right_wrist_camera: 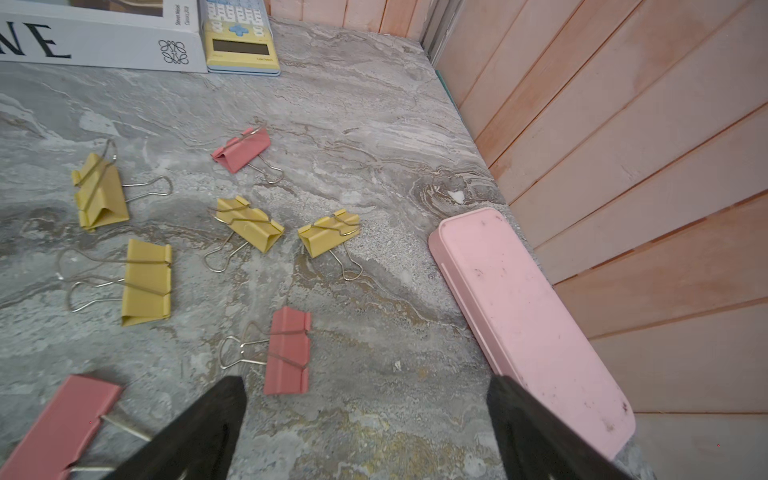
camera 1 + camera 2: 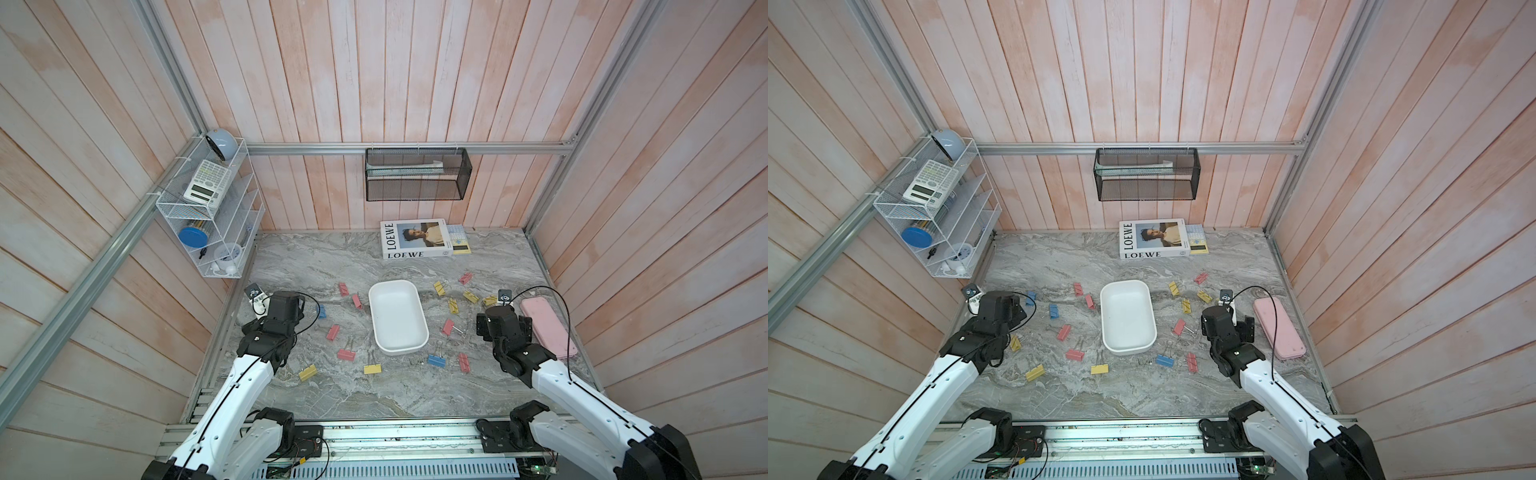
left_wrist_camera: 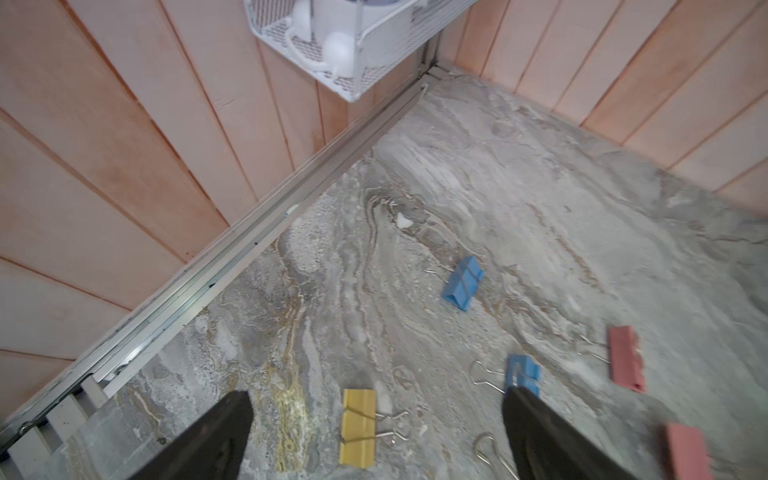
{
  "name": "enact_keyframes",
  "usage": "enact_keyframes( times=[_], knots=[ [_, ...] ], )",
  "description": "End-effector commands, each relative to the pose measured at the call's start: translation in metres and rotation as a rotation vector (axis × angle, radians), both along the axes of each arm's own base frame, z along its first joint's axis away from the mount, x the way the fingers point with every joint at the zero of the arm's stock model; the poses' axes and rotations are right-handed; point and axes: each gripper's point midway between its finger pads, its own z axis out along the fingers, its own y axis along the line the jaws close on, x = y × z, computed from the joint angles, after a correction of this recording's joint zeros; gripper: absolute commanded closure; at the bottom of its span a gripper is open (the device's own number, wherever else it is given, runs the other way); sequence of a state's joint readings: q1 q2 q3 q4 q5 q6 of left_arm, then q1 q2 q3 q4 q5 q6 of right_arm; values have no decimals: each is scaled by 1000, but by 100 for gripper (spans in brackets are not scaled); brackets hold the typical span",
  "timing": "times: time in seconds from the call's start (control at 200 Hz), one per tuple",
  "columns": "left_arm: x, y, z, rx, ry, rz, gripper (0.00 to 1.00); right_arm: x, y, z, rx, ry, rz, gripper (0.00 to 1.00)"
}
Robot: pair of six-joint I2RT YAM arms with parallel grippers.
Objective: Take out the binder clips from the storage box
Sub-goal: Reset both arms
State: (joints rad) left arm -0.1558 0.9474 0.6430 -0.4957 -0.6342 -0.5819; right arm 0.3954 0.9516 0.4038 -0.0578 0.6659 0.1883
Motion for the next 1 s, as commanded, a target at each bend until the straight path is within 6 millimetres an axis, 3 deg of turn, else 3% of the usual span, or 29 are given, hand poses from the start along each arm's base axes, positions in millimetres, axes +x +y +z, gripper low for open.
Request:
enact_keyframes(
  times=[0.0,0.225,0.43,0.51,0.69,0.995],
  knots=[
    [23,13,5,91,-111,7,0,25,-8,27,14,-175,-39,2],
    [57,15,-12,233,-169,-52,0,54,-19,4,-21,-181,-41,2],
    [90,1,-19,230,-296,-168,0,91,-13,4,-17,-243,44,2],
    [104,-10,-21,250,-296,-266,0,100,-16,-9,9,-230,54,2],
    [113,-12,-46,216,-309,-316,0,98,-17,-24,98,-221,105,2],
    [115,-11,-46,200,-324,-331,0,101,-14,-25,111,-230,136,2]
  ],
)
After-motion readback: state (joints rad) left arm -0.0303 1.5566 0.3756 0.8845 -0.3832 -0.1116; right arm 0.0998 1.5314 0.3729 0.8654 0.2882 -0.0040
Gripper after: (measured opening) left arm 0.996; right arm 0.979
